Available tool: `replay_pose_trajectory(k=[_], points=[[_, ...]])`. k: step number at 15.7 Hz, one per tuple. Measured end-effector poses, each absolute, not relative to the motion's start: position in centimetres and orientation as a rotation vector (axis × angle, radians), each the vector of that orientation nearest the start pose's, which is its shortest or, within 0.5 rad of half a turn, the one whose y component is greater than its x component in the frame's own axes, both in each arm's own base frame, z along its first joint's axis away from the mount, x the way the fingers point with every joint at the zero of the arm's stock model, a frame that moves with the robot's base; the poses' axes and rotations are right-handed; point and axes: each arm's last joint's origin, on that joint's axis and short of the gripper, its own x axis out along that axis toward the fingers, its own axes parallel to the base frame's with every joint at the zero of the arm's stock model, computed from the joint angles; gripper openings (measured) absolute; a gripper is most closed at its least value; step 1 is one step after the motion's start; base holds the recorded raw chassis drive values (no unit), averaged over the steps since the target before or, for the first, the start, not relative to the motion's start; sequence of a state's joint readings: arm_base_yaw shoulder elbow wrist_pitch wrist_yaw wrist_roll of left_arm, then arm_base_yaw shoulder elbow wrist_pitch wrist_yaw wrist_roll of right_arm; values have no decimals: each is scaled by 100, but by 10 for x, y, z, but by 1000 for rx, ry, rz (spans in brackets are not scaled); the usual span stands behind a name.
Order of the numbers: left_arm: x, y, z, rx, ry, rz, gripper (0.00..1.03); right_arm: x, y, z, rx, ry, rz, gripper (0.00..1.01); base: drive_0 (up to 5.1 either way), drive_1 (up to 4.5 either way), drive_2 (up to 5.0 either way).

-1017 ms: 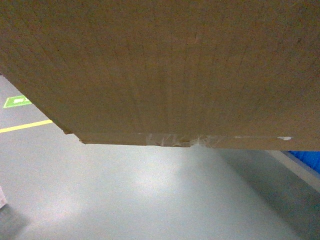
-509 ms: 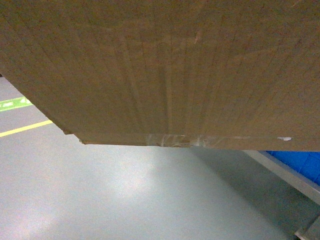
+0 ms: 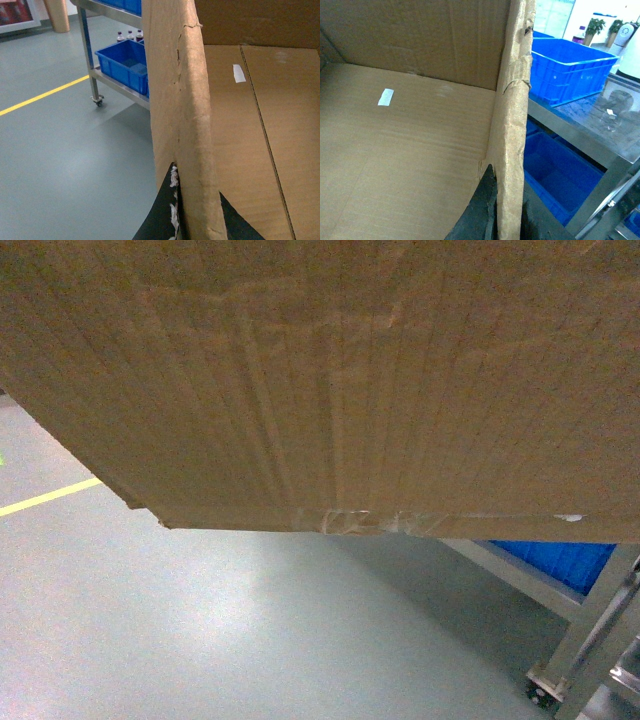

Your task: Sort boxes to right shelf from conveyor

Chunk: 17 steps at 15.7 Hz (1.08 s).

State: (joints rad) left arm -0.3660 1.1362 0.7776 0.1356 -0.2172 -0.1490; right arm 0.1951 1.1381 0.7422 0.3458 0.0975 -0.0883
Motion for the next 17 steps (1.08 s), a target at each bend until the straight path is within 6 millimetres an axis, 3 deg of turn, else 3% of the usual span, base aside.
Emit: replay_pose_trajectory(k=[17], points=[[238, -85, 292, -84, 224, -132, 4, 251, 47, 299, -95, 44, 99, 4, -124, -124, -124]])
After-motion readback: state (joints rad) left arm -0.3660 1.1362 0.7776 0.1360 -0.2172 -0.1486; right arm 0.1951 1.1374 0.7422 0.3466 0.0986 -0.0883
